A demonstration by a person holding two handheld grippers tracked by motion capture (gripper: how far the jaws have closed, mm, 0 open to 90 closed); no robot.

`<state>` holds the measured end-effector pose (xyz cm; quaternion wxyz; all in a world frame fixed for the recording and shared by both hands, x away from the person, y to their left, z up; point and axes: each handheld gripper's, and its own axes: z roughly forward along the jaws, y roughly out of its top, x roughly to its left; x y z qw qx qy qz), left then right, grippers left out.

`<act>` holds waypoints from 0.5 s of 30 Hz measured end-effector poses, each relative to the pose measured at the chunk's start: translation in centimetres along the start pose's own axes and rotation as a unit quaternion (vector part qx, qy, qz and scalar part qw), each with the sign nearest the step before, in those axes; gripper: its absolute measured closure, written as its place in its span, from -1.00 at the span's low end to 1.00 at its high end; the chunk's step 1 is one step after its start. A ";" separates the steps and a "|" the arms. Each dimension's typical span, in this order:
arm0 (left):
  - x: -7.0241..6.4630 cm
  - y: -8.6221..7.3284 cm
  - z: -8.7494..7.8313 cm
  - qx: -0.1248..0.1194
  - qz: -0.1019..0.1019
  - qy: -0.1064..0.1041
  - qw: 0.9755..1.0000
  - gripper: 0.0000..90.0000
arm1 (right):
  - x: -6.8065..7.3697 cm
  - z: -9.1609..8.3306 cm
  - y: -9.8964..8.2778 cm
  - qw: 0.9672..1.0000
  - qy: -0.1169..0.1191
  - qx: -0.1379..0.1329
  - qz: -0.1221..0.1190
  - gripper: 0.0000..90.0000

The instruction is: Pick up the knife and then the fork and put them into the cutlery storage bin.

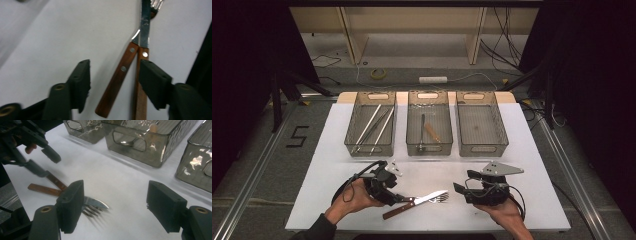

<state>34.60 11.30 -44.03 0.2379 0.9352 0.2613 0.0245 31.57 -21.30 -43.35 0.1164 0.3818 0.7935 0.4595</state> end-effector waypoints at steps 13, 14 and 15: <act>-2.2 -0.5 -0.1 0.014 0.009 0.001 1.000 -0.44 | 0.0 0.1 0.0 1.000 0.001 0.001 0.000 -0.30; -2.3 -0.5 0.0 0.016 0.011 0.001 1.000 -0.43 | 0.0 0.1 0.0 1.000 0.001 0.001 0.000 -0.30; -2.4 -0.6 0.1 0.019 0.013 0.002 1.000 -0.42 | 0.0 0.1 0.0 1.000 0.001 0.001 -0.001 -0.30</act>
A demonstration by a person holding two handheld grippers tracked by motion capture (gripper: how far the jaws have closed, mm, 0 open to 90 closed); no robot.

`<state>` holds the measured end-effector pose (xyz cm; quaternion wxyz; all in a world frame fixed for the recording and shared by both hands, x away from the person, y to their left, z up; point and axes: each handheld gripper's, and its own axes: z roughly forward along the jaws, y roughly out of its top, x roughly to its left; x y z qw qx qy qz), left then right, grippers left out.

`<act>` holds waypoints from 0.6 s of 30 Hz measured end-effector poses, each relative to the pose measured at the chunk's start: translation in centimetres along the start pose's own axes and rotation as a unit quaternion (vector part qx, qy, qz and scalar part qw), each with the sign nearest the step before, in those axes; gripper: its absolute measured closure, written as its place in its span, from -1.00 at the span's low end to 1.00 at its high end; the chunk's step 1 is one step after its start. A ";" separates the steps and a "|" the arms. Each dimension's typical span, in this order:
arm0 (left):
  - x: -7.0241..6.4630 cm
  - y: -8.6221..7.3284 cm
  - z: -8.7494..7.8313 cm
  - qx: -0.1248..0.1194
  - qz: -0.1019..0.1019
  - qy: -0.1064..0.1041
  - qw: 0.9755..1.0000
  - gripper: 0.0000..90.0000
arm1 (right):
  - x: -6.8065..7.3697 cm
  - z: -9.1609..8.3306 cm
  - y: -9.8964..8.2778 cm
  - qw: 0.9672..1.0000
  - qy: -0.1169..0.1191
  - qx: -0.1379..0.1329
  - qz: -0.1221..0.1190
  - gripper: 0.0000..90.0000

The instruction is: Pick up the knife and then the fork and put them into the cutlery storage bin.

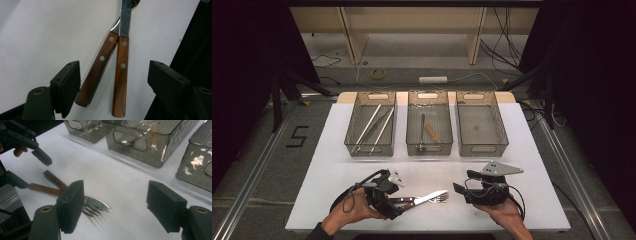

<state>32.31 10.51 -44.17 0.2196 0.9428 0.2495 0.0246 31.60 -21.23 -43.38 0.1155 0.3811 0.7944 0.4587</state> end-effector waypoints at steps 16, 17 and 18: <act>-1.0 -0.3 1.5 0.031 0.011 -0.002 0.999 0.00 | 0.0 0.0 0.0 1.000 0.001 0.000 -0.001 -0.30; -1.0 -0.4 1.5 0.034 0.014 -0.001 0.999 0.01 | 0.0 0.0 0.0 1.000 0.001 0.000 -0.001 -0.30; -1.0 -0.4 1.6 0.034 0.014 -0.001 0.999 0.03 | 0.0 0.0 0.0 1.000 0.001 -0.001 -0.001 -0.30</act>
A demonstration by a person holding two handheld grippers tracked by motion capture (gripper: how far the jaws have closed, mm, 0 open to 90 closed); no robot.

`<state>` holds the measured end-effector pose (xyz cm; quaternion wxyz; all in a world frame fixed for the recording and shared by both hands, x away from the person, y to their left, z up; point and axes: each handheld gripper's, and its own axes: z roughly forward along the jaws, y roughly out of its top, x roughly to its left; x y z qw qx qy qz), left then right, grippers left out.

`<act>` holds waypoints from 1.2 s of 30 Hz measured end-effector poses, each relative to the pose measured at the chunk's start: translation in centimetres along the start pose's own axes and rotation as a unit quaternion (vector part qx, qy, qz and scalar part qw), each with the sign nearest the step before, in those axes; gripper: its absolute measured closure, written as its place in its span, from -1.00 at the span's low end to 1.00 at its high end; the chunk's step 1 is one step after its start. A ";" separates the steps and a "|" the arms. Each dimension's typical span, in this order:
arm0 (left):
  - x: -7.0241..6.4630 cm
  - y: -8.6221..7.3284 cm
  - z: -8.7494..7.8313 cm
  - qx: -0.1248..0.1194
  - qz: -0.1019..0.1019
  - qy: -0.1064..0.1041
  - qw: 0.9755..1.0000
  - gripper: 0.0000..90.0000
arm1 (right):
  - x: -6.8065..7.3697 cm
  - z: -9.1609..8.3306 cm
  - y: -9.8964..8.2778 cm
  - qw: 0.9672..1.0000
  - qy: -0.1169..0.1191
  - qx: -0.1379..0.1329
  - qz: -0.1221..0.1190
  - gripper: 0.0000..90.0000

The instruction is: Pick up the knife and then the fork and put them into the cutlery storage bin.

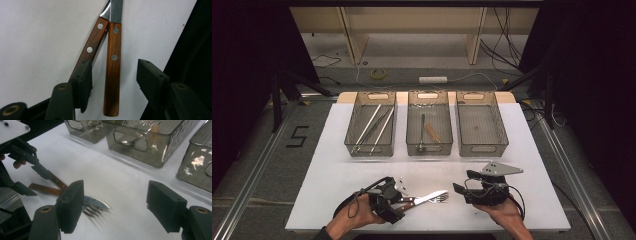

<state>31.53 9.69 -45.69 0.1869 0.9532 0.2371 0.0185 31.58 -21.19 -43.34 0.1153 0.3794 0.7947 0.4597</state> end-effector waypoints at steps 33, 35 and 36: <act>-0.1 0.3 1.1 0.022 0.028 0.007 0.999 0.55 | 0.1 0.1 0.0 1.000 0.001 0.003 -0.004 -0.30; 0.0 0.3 1.0 0.020 0.030 0.002 0.999 0.62 | 0.1 0.1 0.0 1.000 0.001 0.004 -0.003 -0.30; 0.1 0.3 1.0 0.020 0.032 0.001 0.999 0.63 | 0.1 0.1 0.0 1.000 0.001 0.004 -0.003 -0.30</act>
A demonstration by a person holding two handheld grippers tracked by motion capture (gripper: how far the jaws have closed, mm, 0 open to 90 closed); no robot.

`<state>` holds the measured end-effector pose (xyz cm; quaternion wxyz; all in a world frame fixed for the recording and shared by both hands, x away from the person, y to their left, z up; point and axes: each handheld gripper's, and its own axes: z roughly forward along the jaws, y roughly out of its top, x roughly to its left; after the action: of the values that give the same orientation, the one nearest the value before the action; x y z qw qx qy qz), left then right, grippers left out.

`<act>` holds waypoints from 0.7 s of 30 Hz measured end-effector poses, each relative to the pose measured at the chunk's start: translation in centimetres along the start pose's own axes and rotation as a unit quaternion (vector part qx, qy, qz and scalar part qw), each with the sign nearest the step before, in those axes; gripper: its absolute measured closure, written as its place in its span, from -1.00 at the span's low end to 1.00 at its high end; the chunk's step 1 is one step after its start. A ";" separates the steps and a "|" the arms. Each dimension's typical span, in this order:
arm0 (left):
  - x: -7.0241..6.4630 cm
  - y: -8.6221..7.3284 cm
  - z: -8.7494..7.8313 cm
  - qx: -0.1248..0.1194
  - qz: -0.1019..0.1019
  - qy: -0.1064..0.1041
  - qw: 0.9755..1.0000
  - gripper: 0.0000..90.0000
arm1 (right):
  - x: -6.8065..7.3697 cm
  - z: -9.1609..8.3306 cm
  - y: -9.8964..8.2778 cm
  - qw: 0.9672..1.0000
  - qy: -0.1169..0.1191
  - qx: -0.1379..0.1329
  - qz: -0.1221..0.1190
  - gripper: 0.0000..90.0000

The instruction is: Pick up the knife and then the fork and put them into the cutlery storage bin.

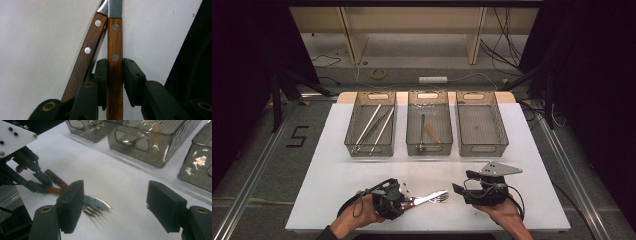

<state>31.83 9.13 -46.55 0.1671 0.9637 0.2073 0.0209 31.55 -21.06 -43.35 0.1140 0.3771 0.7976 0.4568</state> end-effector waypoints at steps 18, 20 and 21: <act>0.0 0.0 -1.2 -0.028 0.012 -0.010 0.999 0.67 | 0.6 0.2 0.1 1.000 0.015 0.000 -0.016 -0.29; 0.0 0.2 -1.5 -0.033 0.012 -0.014 0.999 0.67 | 1.0 0.3 0.2 0.999 0.023 0.002 -0.031 -0.29; -0.1 0.3 -1.7 -0.033 0.014 -0.015 0.999 0.67 | 1.3 0.4 0.3 0.999 0.026 0.004 -0.041 -0.29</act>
<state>31.67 9.39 -44.87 0.2016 0.9606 0.1904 0.0158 31.00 -19.76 -43.15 0.1099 0.3325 0.8168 0.4585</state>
